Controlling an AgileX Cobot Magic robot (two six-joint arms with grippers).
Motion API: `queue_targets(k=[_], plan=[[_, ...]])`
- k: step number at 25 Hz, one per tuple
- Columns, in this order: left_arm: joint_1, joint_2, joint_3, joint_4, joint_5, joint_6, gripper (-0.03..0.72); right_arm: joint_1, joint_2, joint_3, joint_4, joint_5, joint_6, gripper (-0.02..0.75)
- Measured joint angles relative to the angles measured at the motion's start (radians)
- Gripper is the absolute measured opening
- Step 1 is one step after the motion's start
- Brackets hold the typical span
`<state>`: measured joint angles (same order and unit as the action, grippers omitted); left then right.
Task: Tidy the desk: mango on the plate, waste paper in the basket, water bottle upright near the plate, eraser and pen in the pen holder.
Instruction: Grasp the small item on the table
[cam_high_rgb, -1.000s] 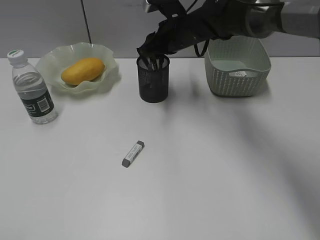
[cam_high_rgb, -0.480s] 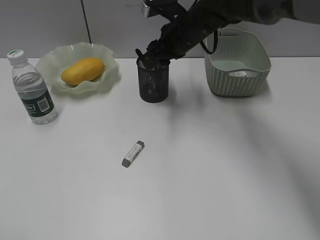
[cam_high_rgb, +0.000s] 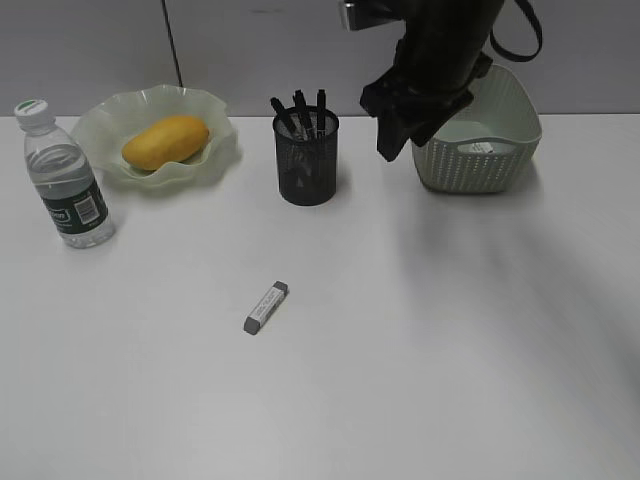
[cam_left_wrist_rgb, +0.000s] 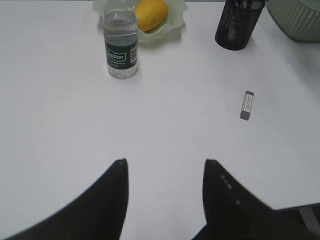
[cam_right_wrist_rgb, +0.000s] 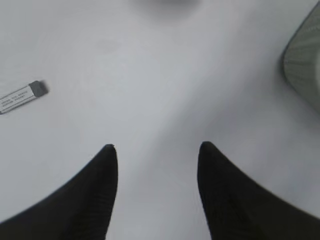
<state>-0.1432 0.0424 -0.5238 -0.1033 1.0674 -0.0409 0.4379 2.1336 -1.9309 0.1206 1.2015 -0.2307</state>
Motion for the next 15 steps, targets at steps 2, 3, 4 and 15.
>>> queue_targets(k=[2,3,4,15], plan=[[0.0,0.0,0.0,0.0,0.0,0.0,0.375,0.0,-0.032,0.0,-0.02,0.003,0.032,0.439],[0.0,0.0,0.0,0.0,0.0,0.0,0.375,0.0,-0.048,0.007,-0.038,0.003,0.053,0.449],[0.0,0.0,0.0,0.0,0.0,0.0,0.375,0.0,-0.071,0.023,-0.057,0.003,0.073,0.456],[0.0,0.0,0.0,0.0,0.0,0.0,0.375,0.0,-0.487,0.495,-0.111,0.004,0.146,0.468]])
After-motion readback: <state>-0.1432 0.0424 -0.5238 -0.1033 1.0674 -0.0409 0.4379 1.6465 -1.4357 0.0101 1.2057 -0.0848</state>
